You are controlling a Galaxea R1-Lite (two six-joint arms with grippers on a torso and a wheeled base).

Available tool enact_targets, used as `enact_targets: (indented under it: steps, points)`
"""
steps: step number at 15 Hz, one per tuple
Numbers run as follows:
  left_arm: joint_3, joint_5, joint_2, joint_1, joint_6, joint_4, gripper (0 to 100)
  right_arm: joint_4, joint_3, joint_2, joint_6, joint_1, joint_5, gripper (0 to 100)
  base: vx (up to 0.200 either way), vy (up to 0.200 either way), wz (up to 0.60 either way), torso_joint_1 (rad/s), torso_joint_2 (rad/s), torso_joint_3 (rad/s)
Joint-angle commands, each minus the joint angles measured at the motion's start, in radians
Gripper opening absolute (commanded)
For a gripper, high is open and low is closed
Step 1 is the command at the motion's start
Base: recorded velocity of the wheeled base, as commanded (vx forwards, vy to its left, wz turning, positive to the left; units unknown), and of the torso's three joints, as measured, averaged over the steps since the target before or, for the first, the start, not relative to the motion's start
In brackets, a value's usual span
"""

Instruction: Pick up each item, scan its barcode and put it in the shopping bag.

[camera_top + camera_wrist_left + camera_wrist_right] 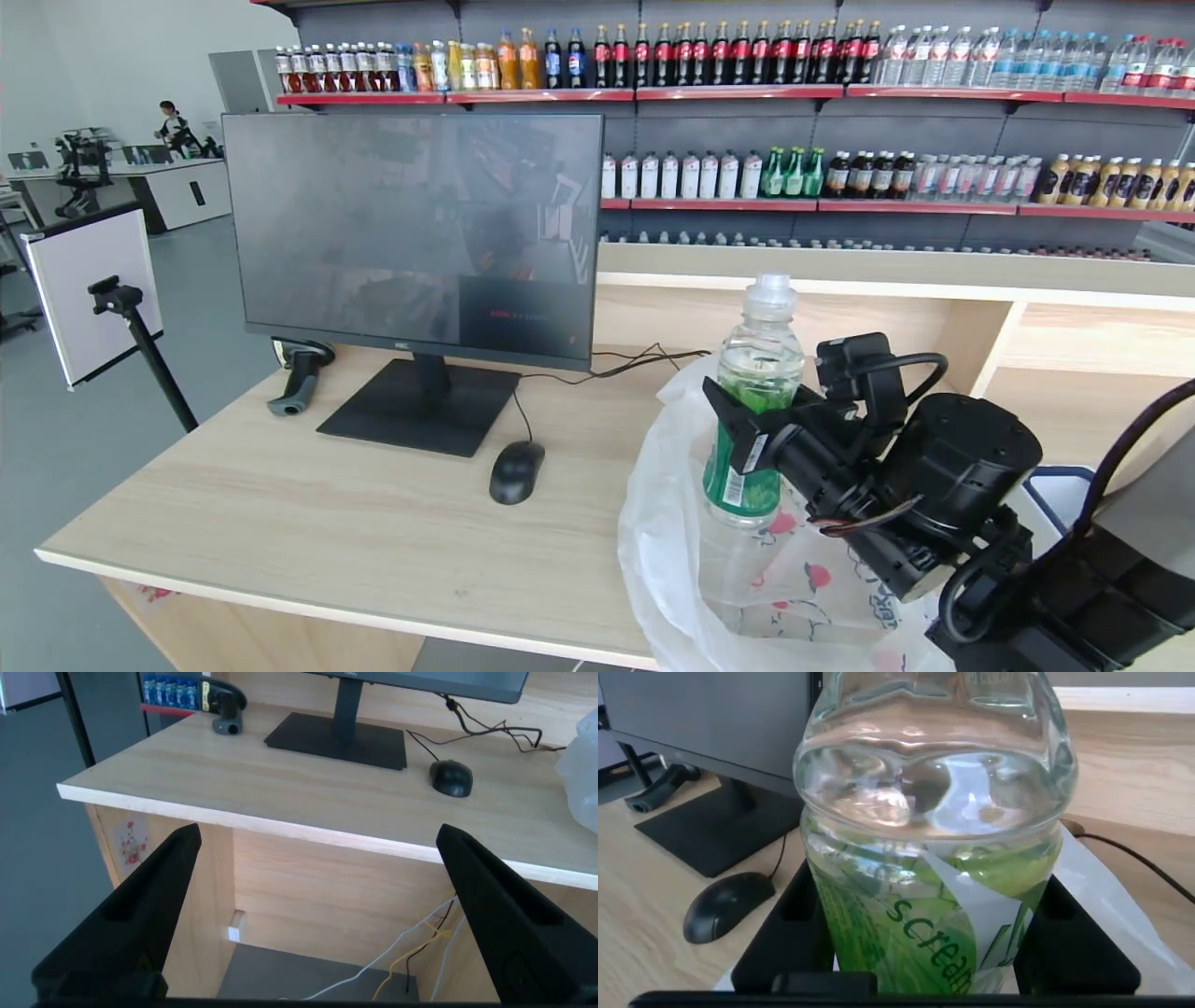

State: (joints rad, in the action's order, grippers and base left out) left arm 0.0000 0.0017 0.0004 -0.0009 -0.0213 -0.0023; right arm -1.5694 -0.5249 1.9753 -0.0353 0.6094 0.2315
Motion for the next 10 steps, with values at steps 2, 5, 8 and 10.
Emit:
enact_targets:
  steps: [2,5,8,10]
  points:
    - [0.000,0.000,0.000,-0.001,-0.002,-0.001,100,-0.001,-0.010,0.039,0.000,0.000,0.000,0,0.000,0.000,0.00,0.000,0.00,0.000]
    - [0.000,0.000,0.000,-0.001,-0.002,-0.001,100,-0.001,-0.043,0.074,-0.001,0.000,0.000,0,0.000,0.000,0.00,0.000,0.00,0.000]
    - [0.000,0.000,0.000,-0.001,-0.002,-0.001,100,-0.001,-0.124,0.109,0.002,-0.008,0.005,0,0.000,0.000,0.00,0.000,0.00,0.000]
    - [0.000,0.000,0.000,-0.001,0.000,-0.001,100,-0.001,-0.119,0.123,-0.001,-0.013,0.006,0,0.000,0.000,0.00,0.000,0.00,0.000]
